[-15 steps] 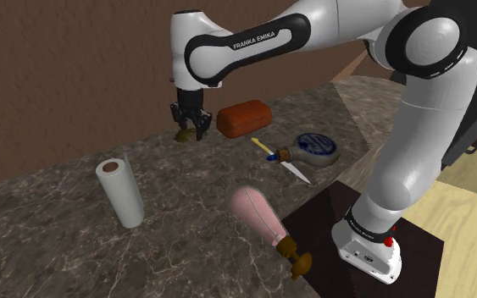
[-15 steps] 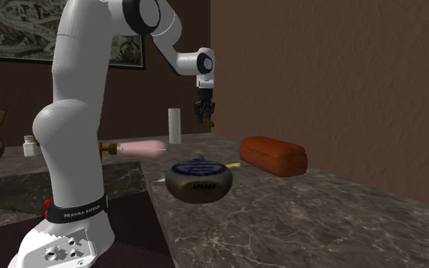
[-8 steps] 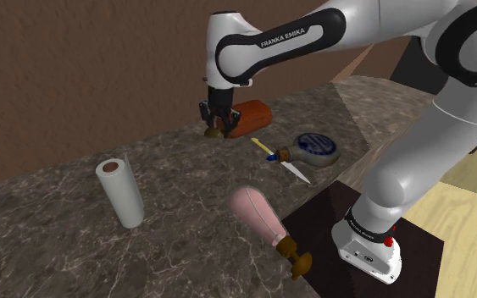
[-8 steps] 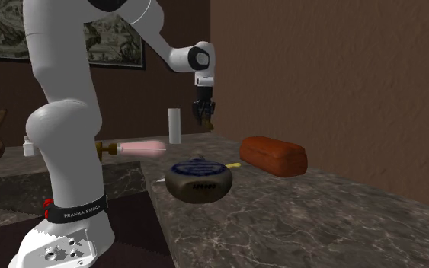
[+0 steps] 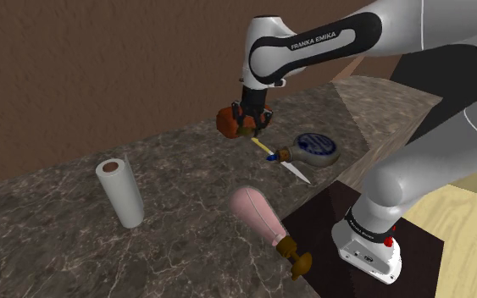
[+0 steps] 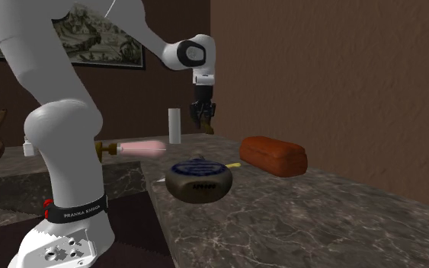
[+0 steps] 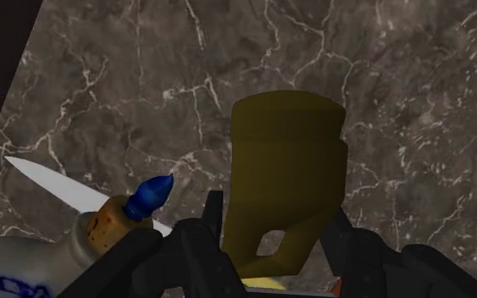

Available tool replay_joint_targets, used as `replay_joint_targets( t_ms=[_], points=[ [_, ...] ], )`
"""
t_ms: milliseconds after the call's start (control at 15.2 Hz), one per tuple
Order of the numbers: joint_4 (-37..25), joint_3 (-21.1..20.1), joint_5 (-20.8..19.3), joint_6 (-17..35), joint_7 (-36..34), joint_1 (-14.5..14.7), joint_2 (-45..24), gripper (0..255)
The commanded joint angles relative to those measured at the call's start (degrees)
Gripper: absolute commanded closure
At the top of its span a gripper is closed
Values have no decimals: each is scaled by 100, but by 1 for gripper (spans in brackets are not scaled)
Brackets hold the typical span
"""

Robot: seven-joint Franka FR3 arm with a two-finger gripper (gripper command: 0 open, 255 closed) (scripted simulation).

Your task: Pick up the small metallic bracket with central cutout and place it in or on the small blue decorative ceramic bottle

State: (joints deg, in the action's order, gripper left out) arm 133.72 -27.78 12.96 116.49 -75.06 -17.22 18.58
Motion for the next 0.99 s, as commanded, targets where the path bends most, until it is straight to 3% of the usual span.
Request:
replay_joint_targets(
  t_ms=[0, 462, 924],
  points=[
    [316, 222, 91, -53, 327, -20, 348, 255],
    [1230, 1040, 39, -289, 1337, -185, 1370, 255],
    [1847, 1898, -390, -553, 2312, -569, 2138, 255]
  ],
)
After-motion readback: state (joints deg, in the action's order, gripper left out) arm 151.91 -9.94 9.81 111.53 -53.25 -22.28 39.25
